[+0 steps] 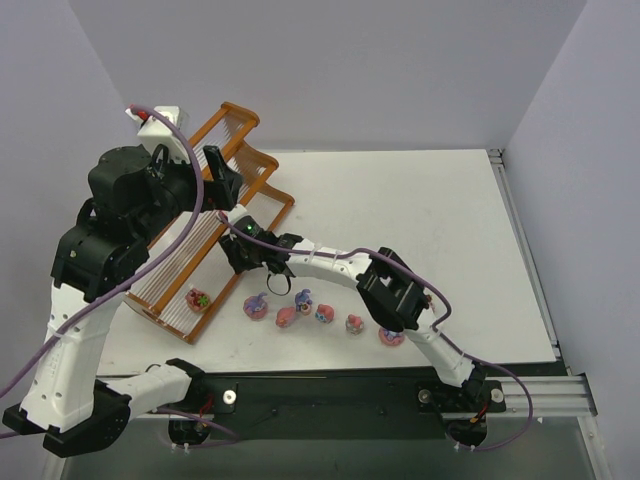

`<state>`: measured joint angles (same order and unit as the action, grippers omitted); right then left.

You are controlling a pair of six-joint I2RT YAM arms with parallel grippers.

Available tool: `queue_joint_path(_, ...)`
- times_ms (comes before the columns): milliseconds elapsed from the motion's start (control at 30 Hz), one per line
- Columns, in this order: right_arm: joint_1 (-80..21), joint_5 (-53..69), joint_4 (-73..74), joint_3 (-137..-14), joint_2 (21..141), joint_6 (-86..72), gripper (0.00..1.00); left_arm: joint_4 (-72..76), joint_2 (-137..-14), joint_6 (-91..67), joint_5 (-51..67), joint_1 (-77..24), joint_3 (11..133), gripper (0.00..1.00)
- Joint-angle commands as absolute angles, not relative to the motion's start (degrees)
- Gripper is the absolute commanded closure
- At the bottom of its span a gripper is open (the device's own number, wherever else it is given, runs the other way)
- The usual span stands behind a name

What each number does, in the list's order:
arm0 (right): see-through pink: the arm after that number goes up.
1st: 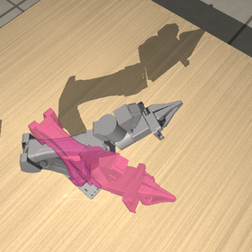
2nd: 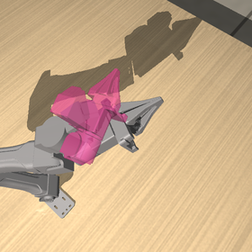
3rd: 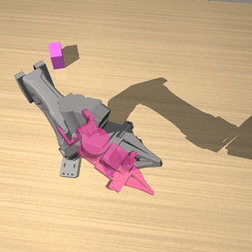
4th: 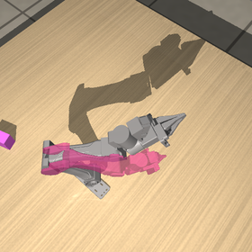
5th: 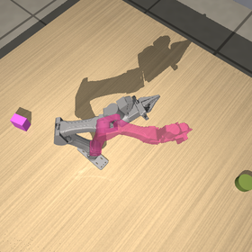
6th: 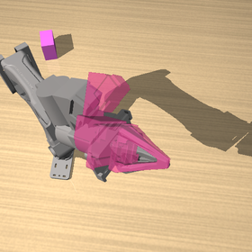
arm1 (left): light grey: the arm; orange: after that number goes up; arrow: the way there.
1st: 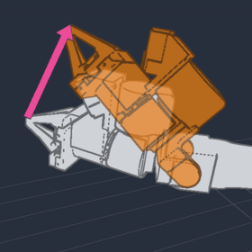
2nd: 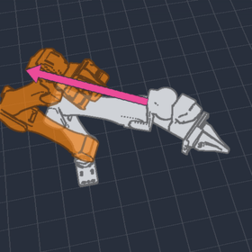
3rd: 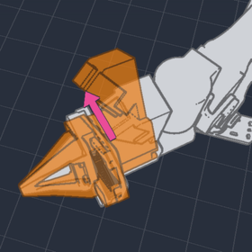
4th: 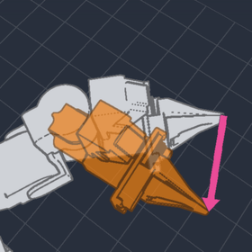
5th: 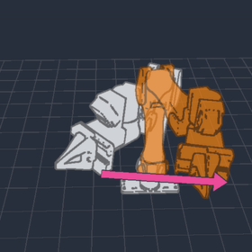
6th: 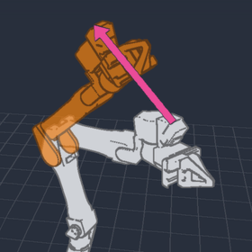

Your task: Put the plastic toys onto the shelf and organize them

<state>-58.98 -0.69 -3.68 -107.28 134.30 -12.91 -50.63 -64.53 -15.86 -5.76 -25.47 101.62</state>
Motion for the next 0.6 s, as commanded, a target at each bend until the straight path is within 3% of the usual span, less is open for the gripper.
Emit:
queue_joint_path(0, -59.24, -0.44, -8.08, -106.44, 132.28, -12.13, 1.0, -49.66, -64.51, -15.73, -6.77, -25.75, 103.53, 0.03)
queue_joint_path(567, -59.15, -0.79, -11.95, -107.4, 135.53, -12.39, 1.0, -50.27, -65.3, -16.35, -7.03, -25.75, 103.62, 0.03)
